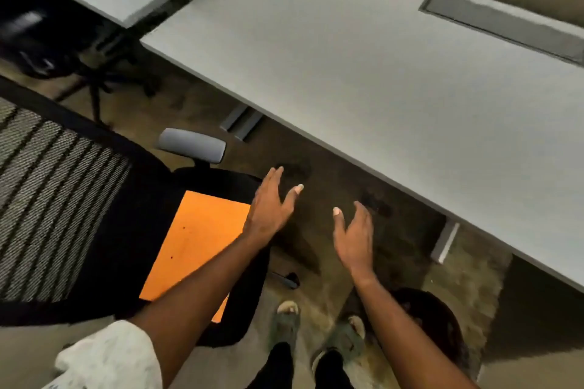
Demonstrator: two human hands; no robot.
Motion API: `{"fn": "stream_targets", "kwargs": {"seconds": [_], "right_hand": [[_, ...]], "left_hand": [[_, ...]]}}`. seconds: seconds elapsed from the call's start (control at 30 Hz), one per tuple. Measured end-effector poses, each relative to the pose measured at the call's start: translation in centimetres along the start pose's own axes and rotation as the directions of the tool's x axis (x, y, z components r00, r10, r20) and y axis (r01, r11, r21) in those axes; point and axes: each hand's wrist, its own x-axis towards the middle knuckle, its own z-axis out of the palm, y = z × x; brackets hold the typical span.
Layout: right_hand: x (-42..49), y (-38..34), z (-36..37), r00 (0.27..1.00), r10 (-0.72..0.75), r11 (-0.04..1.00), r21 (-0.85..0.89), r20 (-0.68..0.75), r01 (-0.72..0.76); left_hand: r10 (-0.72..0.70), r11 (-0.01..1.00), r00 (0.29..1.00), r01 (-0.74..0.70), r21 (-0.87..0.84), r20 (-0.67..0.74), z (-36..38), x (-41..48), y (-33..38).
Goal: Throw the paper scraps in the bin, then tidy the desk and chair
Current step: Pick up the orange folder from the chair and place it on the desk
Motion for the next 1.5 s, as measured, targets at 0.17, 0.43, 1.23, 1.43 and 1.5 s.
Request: {"fn": "stream_targets", "kwargs": {"seconds": [0.17, 0.43, 1.23, 1.43, 1.5], "right_hand": [[-2.2, -4.5, 8.0, 0.985, -0.091, 0.996, 0.014, 0.145, 0.089], [-6.9, -6.5, 18.3, 0.914, -0.086, 0.995, -0.009, 0.397, 0.098], [-11.9, 1.7, 35.1, 0.903, 0.282, 0.959, -0.121, 0.323, -0.256], [-10.6, 2.9, 33.3, 0.929, 0.304, 0.953, -0.078, 0.21, -0.294], [-9.9, 3.3, 32.4, 0.917, 0.33, 0.944, -0.05, 0.226, -0.327]], "left_hand": [[-0.125, 0.991, 0.987, 0.128, 0.028, -0.104, -6.7, -0.2, -7.5], [-0.356, 0.925, 0.917, 0.374, 0.074, -0.18, -13.7, -2.9, -20.4], [-0.594, 0.799, 0.803, 0.581, 0.154, 0.05, -7.5, -2.9, -40.9], [-0.553, 0.826, 0.833, 0.547, -0.132, -0.006, -9.0, -4.1, -38.7], [-0.538, 0.794, 0.842, 0.522, -0.311, 0.042, -10.0, -4.8, -37.0]]}}
